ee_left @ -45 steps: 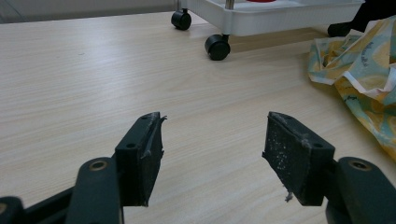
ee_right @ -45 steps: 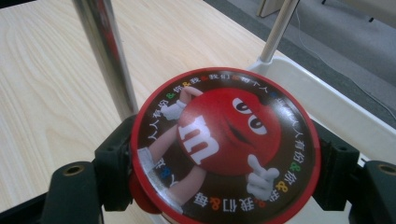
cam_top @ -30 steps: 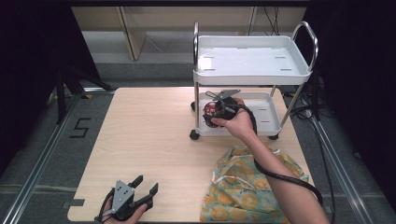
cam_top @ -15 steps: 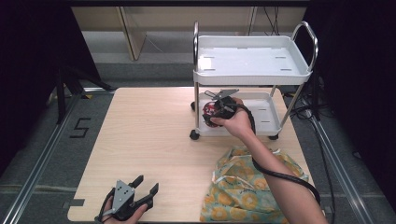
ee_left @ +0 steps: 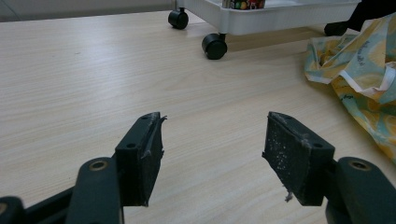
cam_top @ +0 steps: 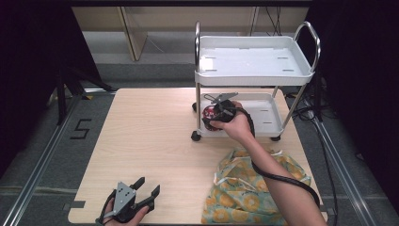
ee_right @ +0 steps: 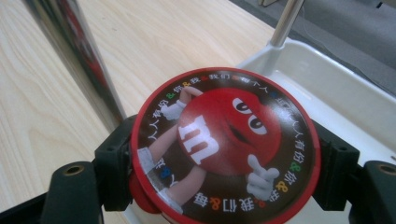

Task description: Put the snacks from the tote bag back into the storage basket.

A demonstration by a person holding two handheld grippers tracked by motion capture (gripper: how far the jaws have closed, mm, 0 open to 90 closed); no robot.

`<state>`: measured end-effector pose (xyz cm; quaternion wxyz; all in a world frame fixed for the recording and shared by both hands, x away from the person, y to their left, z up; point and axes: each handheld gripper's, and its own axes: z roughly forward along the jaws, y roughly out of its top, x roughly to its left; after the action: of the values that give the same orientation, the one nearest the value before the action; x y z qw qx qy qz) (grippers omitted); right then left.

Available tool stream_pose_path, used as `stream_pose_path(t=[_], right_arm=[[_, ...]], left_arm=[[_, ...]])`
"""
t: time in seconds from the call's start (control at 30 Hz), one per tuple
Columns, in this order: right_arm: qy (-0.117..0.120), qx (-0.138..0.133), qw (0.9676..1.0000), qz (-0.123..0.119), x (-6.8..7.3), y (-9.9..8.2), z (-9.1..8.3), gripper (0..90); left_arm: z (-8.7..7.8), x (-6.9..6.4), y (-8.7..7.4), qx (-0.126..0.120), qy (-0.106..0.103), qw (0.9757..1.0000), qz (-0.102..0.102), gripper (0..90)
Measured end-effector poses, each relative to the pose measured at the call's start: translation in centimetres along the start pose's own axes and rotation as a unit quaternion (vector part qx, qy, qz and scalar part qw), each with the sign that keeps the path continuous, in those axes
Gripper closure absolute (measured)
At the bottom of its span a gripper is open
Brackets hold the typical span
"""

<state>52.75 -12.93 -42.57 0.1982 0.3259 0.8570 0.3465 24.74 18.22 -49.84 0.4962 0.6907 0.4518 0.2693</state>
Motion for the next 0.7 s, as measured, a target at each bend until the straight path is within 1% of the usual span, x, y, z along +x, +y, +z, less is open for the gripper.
stream_pose_path(t=[0.07,0.1,0.13,0.2,0.23,0.27,0.3,0.33,0.37,0.4,0.43,0.47,0.5,0.6,0.63,0.67,0.7], right_arm=[[0.0,0.004,1.0,0.008,0.2,-0.2,0.2,26.6],[0.002,0.004,1.0,0.001,0.2,-0.2,0.3,26.7],[0.003,0.003,1.0,0.007,0.2,-0.3,0.3,26.6],[0.011,-0.002,0.9994,0.032,0.6,-0.3,0.4,26.6],[0.004,0.003,0.9997,0.025,0.6,-0.3,0.4,26.6],[0.017,0.002,0.9995,0.026,0.7,-0.4,0.5,26.6],[0.024,-0.003,0.9994,0.024,0.7,-0.5,0.5,26.6],[0.013,0.001,0.9994,0.032,0.7,-0.5,0.6,26.6],[0.004,0.007,1.0,0.002,0.2,-0.7,0.5,26.6],[0.007,0.009,0.9999,0.007,0.4,-0.8,0.6,26.6],[0.01,0.008,0.9999,0.005,0.4,-0.8,0.7,26.6],[0.004,0.012,0.9999,0.006,0.4,-0.8,0.7,26.6],[0.004,0.012,0.9999,0.005,0.5,-0.9,0.8,26.6],[0.013,0.008,0.9999,0.002,0.5,-1.0,1.0,26.6],[0.013,0.011,0.9998,0.005,0.6,-1.1,1.1,26.6],[0.008,0.016,0.9998,0.009,0.7,-1.1,1.0,26.5],[0.008,0.012,0.9999,0.007,0.6,-1.1,1.1,26.6]], left_arm=[[0.0,0.0,0.0,0.001,0.0,1.0,0.001,36.6],[0.0,0.0,0.0,-0.001,-0.002,1.0,0.001,36.6],[0.0,0.0,0.0,0.0,-0.002,1.0,0.001,36.6],[0.0,0.0,0.0,0.0,-0.001,1.0,-0.001,36.6],[0.0,0.0,0.0,-0.001,-0.003,1.0,0.001,36.6],[0.1,0.0,0.0,-0.003,-0.005,1.0,0.001,36.6],[0.0,0.0,0.0,-0.003,-0.003,1.0,-0.001,36.6],[0.0,0.0,0.0,-0.002,-0.004,1.0,0.0,36.6],[0.0,0.0,0.0,-0.002,-0.003,1.0,0.0,36.6],[0.0,0.0,0.0,-0.001,-0.002,1.0,0.0,36.6],[0.0,0.0,0.0,-0.001,-0.003,1.0,0.001,36.6],[0.0,0.0,0.0,-0.001,-0.003,1.0,0.001,36.6],[0.1,0.0,0.0,-0.002,-0.004,1.0,0.001,36.6],[0.0,0.0,0.0,-0.001,-0.004,1.0,0.0,36.6],[0.0,0.0,0.0,-0.002,-0.004,1.0,0.0,36.6],[0.0,0.0,0.0,-0.002,-0.004,1.0,0.0,36.6],[0.0,0.0,0.0,-0.002,-0.004,1.0,0.0,36.6]])
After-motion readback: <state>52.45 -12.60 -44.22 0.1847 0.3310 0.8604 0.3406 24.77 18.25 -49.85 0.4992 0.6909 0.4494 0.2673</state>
